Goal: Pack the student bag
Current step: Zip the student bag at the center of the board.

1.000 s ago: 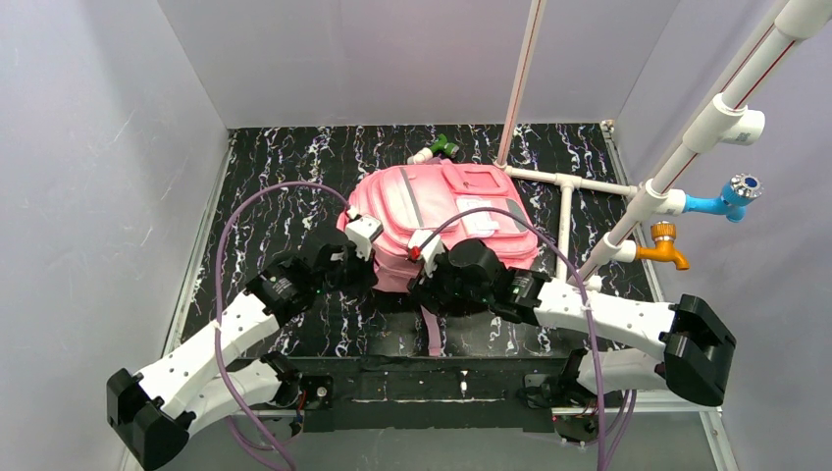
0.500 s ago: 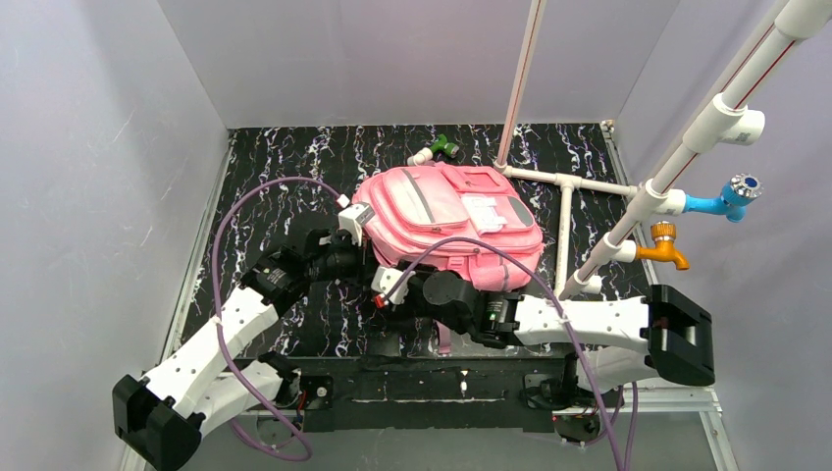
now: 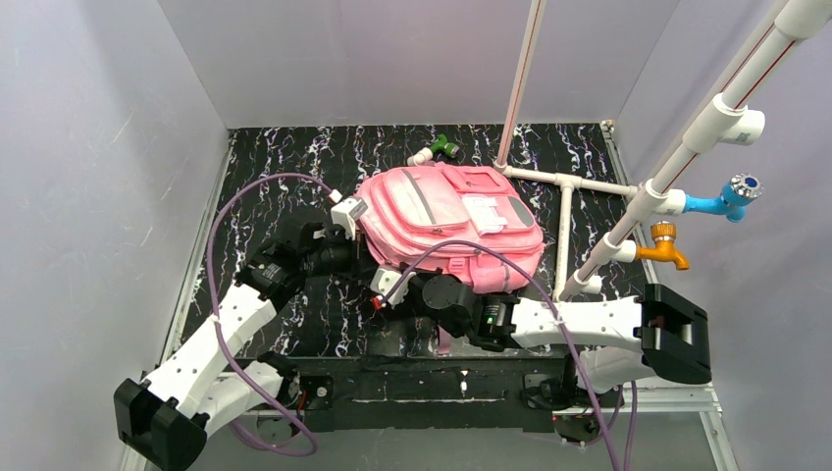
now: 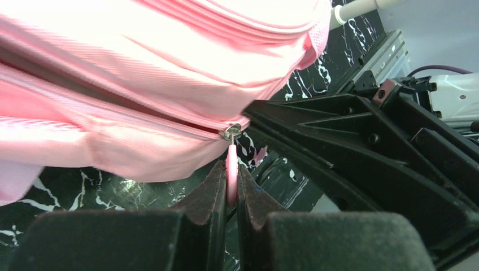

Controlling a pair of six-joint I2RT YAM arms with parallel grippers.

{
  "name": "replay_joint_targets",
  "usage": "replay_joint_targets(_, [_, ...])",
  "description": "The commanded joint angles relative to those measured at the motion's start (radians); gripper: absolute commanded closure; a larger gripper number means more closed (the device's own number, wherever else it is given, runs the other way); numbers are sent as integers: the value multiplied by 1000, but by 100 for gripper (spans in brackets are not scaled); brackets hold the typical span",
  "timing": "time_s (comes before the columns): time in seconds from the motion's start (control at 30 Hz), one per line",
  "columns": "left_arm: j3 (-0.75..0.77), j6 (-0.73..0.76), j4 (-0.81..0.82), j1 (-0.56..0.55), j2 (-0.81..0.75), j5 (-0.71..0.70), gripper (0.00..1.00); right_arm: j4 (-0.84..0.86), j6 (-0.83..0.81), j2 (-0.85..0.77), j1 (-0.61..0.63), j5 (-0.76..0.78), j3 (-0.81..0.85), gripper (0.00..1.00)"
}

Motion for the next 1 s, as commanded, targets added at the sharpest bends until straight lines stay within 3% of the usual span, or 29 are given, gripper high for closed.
replay_joint_targets(0.0, [58,28,50,84,-16,59,100,-86,-27,-92,-37,71,-65,99])
replay_joint_targets(0.23, [88,58,21,291,62,-16,100,-169,75,-260,-52,-32,-160,99])
replay_joint_targets(0.4, [69,-13,106,418,153,-77,100,-200,117,-355,-54,-57,-201,99])
replay_joint_targets(0.63, [25,-89,256,493,197,226,100,-330,195,-380,-54,-187,-147,99])
replay_joint_targets(0.7, [-12,-143,297,487,148,319,100,-429,262,-355,-53,-270,-64,79])
replay_joint_targets(0.87, [-54,-156,263,439,-10,413,100,-590,466,-288,-37,-407,121,64])
replay_joint_targets(0.97, [-71,-179,259,426,-81,459,100,-547,530,-299,-26,-480,157,40])
